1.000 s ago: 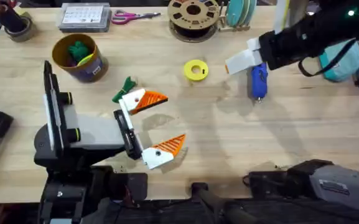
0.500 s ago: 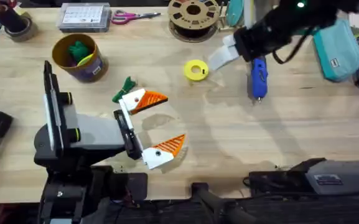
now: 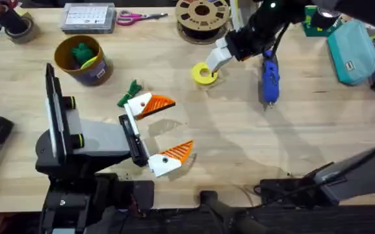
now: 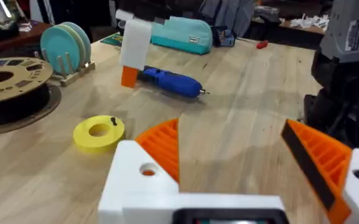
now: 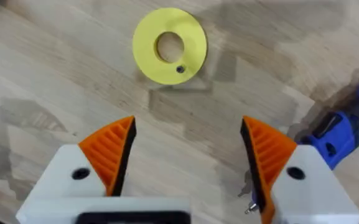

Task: Pick up the gripper from the table and insert it into the empty holder that is missing its gripper. Then pick up a screw, insert it into the mounting hole, and use the screwdriver to tighten it. Finally, clean up the table by picking up the vegetable and placing it into the bucket.

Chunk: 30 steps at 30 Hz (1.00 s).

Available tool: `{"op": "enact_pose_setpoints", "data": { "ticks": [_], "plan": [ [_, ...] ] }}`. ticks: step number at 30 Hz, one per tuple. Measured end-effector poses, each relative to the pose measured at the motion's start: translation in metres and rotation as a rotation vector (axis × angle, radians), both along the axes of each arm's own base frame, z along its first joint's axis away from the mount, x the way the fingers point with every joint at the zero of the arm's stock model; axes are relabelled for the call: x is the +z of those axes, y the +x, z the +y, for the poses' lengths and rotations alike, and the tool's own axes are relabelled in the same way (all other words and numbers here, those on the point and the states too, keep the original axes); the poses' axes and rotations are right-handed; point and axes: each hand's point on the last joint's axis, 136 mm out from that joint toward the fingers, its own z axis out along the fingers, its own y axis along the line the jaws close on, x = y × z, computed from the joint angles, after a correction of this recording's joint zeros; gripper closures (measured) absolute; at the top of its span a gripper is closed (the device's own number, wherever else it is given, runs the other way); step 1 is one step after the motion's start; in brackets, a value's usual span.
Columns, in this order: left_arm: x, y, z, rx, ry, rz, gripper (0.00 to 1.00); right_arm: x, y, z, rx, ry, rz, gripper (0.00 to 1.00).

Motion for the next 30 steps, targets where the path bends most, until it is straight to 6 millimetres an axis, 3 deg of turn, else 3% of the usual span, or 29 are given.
{"op": "enact_pose_setpoints", "data": {
  "ticks": [12, 30],
  "plan": [
    [0.000, 0.000, 0.000, 0.000, 0.000, 0.000, 0.015, -0.028, 0.002, 0.017, 0.037, -0.071, 0.016, 0.013],
    [0.000, 0.000, 0.000, 0.000, 0.000, 0.000, 0.016, -0.068, 0.023, 0.028, 0.028, -0.085, 0.024, 0.242]
  ]
}}
